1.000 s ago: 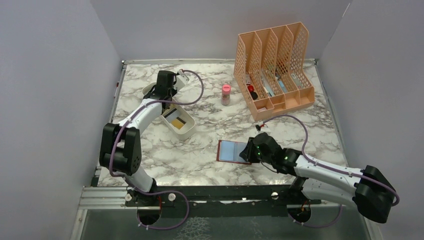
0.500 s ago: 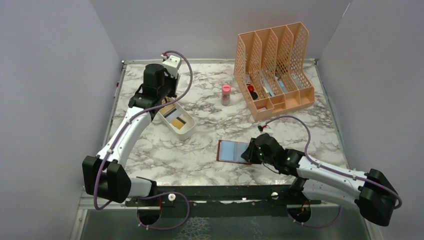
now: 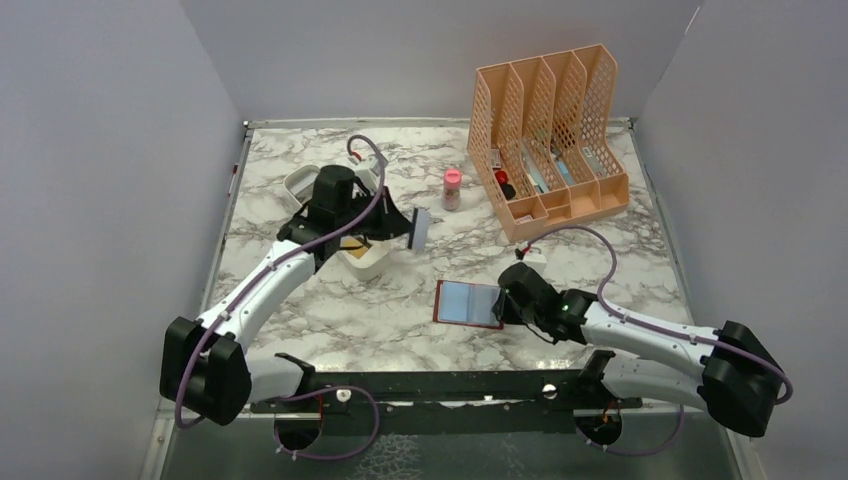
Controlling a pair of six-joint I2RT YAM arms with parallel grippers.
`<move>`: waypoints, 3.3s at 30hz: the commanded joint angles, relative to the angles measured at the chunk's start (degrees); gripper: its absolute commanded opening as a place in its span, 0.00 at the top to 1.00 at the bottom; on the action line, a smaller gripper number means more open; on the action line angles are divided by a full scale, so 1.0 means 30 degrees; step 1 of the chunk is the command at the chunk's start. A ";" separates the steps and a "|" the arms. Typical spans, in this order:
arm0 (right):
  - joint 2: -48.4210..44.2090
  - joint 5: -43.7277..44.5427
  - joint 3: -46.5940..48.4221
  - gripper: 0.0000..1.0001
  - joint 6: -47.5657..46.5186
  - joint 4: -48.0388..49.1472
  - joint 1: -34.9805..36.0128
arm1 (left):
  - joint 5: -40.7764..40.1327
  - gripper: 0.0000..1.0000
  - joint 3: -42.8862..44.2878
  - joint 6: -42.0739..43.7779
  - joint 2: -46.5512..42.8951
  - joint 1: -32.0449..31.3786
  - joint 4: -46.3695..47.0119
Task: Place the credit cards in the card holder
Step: Insert the credit card into the card holder.
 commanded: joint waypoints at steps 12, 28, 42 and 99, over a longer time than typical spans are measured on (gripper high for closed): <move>0.2900 0.1354 0.0193 0.79 0.0455 -0.0219 -0.0001 | -0.0556 1.00 -0.3837 -0.5534 0.1550 -0.5510 0.6095; 0.1991 0.1271 -0.0148 0.81 0.1028 -0.1318 0.0014 | -0.1684 1.00 -0.5823 -0.7773 0.4856 -0.7441 1.0190; 0.0559 0.0335 0.0525 0.76 0.0733 -0.1240 0.0002 | -0.2825 1.00 -0.6569 -0.8251 0.5450 -0.7910 1.0781; 0.3166 0.1582 0.0496 0.77 0.0953 -0.0975 0.0012 | -0.4236 1.00 -0.8415 -1.0743 0.5487 -0.9118 1.3809</move>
